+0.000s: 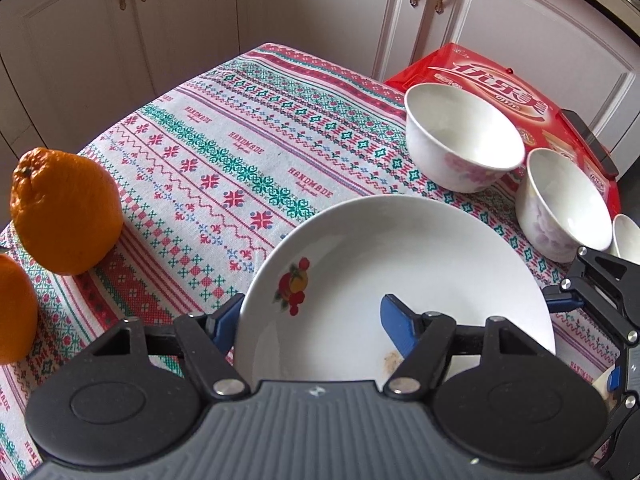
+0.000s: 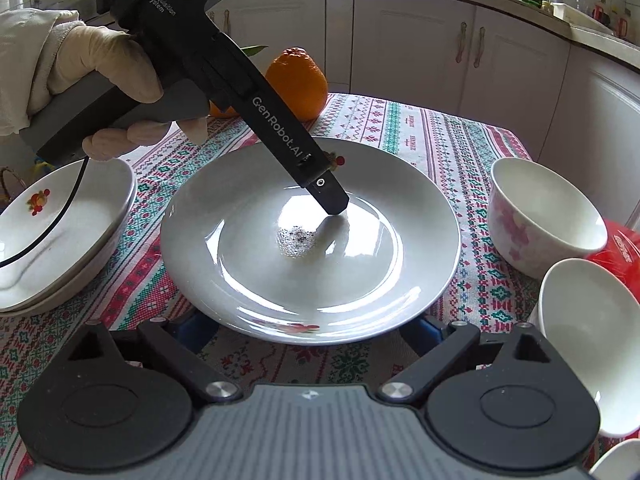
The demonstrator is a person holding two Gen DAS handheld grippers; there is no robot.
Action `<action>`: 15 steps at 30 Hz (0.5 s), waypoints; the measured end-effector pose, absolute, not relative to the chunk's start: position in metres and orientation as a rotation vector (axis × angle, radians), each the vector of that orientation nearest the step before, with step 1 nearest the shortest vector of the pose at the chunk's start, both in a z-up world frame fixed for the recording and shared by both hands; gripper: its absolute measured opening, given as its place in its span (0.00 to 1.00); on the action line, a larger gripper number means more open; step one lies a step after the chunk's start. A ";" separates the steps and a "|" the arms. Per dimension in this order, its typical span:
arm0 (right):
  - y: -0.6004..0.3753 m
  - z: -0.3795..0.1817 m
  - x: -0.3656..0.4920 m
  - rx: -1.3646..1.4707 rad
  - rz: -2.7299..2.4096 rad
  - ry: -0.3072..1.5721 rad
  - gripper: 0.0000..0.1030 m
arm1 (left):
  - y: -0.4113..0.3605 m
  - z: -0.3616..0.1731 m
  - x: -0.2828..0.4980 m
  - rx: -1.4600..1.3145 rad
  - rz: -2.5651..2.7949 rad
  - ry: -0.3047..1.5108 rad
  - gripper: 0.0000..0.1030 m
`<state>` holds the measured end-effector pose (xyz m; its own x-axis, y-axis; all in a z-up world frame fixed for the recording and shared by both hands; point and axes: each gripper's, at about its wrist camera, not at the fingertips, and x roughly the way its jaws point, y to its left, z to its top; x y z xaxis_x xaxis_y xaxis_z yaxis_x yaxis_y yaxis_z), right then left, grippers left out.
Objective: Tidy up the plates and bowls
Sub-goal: 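Lift the gripped white plate off the tablecloth with the left gripper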
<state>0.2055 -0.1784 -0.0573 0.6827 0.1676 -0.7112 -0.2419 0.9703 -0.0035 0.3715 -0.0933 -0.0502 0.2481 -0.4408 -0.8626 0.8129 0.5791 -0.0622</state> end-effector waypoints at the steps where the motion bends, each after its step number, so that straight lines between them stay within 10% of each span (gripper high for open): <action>1: -0.178 -0.056 0.204 -0.104 0.233 0.786 0.95 | -0.092 -0.048 0.370 0.440 -0.891 0.990 0.69; 15: -0.167 -0.024 0.175 -0.150 0.317 0.731 0.95 | -0.055 -0.007 0.326 0.384 -0.817 0.928 0.69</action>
<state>0.1753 -0.1667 -0.0238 0.6993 0.2315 -0.6763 -0.3355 0.9417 -0.0245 0.3258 -0.0549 -0.0066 0.3367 -0.4525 -0.8258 0.7617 0.6464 -0.0436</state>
